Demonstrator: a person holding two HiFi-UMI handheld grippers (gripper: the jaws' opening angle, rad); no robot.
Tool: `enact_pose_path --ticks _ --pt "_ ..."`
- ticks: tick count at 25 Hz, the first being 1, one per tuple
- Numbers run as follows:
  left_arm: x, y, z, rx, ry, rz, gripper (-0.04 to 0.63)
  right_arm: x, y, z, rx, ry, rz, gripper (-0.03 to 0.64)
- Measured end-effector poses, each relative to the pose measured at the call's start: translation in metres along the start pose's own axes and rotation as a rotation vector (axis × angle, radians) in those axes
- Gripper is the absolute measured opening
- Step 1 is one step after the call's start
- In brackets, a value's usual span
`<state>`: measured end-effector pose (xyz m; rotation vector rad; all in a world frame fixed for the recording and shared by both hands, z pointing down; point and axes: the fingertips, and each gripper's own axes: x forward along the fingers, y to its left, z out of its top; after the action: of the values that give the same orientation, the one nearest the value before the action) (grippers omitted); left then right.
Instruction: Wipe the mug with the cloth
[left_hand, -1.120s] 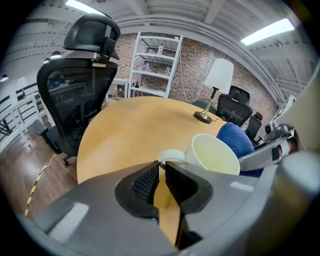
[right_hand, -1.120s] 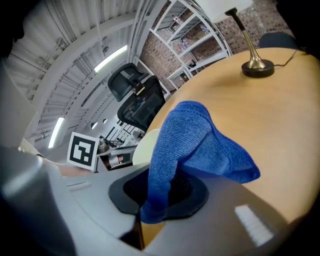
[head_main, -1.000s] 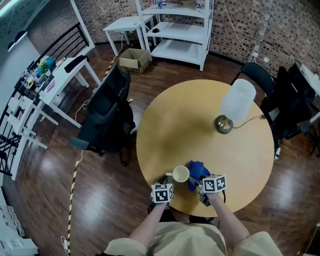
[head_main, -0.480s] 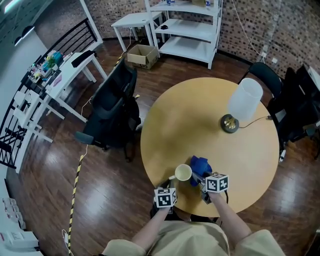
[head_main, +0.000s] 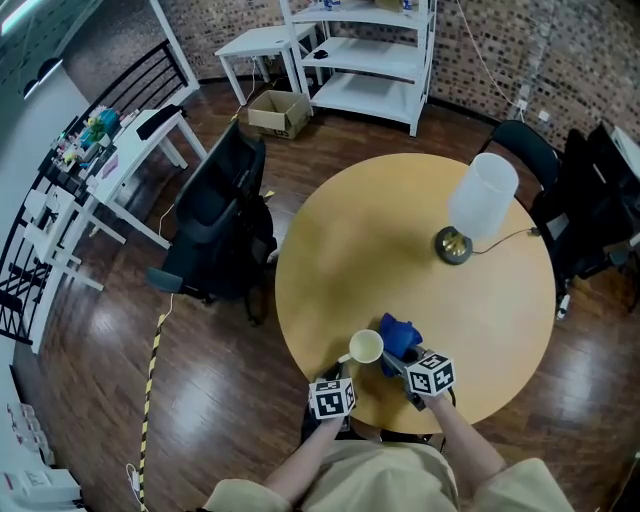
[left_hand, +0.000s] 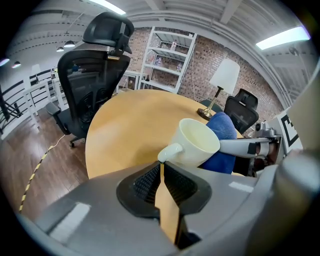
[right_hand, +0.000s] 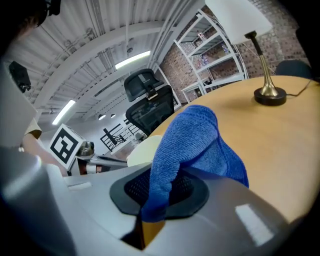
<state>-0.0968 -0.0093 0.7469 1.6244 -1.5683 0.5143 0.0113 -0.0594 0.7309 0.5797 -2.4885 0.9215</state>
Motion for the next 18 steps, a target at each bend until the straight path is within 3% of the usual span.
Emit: enact_pose_path --ticks 4,9,14,18 --pt "-0.002 -0.007 -0.004 0.012 0.018 -0.021 0.016 -0.003 -0.002 -0.001 -0.080 0.024 -0.048 0.038" --pt "-0.002 -0.021 -0.011 0.047 0.040 -0.054 0.017 -0.006 -0.007 -0.005 -0.037 -0.011 -0.102 0.037" --pt "-0.001 -0.025 -0.009 0.096 0.055 -0.072 0.017 -0.007 -0.006 -0.004 -0.025 0.000 -0.094 0.038" --pt "0.000 -0.035 -0.016 0.189 0.071 -0.100 0.015 -0.011 -0.003 -0.011 -0.015 0.007 -0.090 0.038"
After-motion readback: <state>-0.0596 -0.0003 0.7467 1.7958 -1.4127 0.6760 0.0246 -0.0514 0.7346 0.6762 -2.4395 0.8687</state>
